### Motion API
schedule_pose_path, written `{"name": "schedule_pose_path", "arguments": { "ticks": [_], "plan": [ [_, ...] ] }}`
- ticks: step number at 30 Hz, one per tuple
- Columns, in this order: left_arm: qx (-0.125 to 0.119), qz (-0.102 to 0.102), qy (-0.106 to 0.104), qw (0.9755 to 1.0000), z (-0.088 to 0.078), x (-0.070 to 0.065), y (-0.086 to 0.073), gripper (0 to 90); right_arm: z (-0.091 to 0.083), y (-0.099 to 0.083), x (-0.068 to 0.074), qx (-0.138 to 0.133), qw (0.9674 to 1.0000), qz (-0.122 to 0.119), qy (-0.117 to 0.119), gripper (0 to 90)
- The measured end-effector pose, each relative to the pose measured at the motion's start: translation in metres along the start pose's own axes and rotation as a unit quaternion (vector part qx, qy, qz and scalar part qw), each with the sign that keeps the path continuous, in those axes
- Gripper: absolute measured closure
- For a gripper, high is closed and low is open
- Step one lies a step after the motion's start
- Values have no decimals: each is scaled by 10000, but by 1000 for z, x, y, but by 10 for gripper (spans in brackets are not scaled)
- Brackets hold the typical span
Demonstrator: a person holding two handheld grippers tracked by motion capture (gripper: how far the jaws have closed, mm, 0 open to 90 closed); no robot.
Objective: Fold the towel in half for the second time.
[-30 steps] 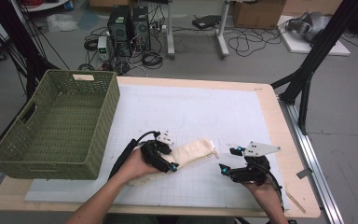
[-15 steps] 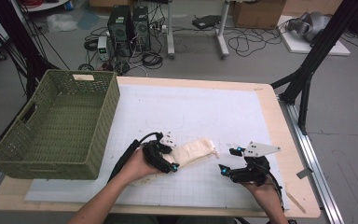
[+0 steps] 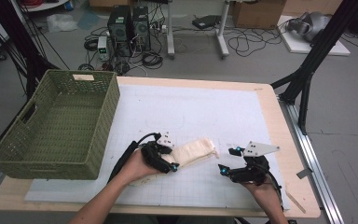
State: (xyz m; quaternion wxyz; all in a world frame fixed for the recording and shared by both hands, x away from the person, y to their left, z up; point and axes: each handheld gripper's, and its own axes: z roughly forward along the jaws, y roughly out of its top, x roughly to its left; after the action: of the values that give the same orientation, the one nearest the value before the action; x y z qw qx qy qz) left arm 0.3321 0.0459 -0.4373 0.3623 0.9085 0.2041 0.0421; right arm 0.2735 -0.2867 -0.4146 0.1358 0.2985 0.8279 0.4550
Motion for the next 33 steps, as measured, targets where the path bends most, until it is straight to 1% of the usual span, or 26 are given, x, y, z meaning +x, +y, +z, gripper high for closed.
{"name": "schedule_pose_path", "arguments": {
  "ticks": [1,2,3,6,9,10,11,13,14,16,17,18,19,21,22,23,26,30,33],
  "plan": [
    [-5,-13,-41,10000,0,0,0,298,0,0,0,-14,10000,7,-7,243],
    [14,-6,-29,10000,0,0,0,284,0,0,-1,-7,10000,36,6,242],
    [51,44,-4,10000,0,-1,1,286,0,-1,-2,-20,10000,34,12,243],
    [144,105,81,9998,1,-2,3,300,1,0,-3,-42,10000,67,30,242],
    [180,120,125,9997,2,-4,4,304,1,1,-2,-55,10000,43,34,242],
    [173,118,125,9997,2,-4,4,305,1,1,-1,-39,10000,72,53,243],
    [174,116,106,9997,1,-4,4,305,1,1,-1,-55,10000,40,44,243],
    [170,107,49,9998,1,-2,4,300,1,1,-1,-54,10000,57,41,243],
    [144,67,9,9999,1,-2,3,292,0,1,-1,-57,10000,58,52,243],
    [133,45,-16,9999,1,-1,3,284,-1,0,-2,-70,9999,84,50,243],
    [132,44,-25,9999,1,-1,3,282,-1,0,-3,-77,9999,83,43,243],
    [179,97,-49,9998,1,-1,4,274,-1,-1,-3,-72,9999,108,43,242],
    [191,90,-20,9998,1,-2,4,264,-2,-1,-4,-80,9999,126,50,243],
    [179,104,-39,9998,2,-2,4,244,-2,0,-4,-99,9999,109,42,243],
    [174,106,-25,9998,3,-3,4,237,-2,0,-4,-96,9999,112,40,243],
    [213,156,5,9997,2,-3,4,238,-2,0,-4,-106,9999,122,45,243],
    [216,231,156,9994,2,-5,5,295,-2,0,-4,-111,9999,102,40,243],
    [228,236,237,9992,3,-7,5,313,-2,1,-2,-93,9999,102,45,243],
    [237,198,295,9991,3,-8,6,332,-2,1,-3,-116,9999,80,28,243]
  ]
}}
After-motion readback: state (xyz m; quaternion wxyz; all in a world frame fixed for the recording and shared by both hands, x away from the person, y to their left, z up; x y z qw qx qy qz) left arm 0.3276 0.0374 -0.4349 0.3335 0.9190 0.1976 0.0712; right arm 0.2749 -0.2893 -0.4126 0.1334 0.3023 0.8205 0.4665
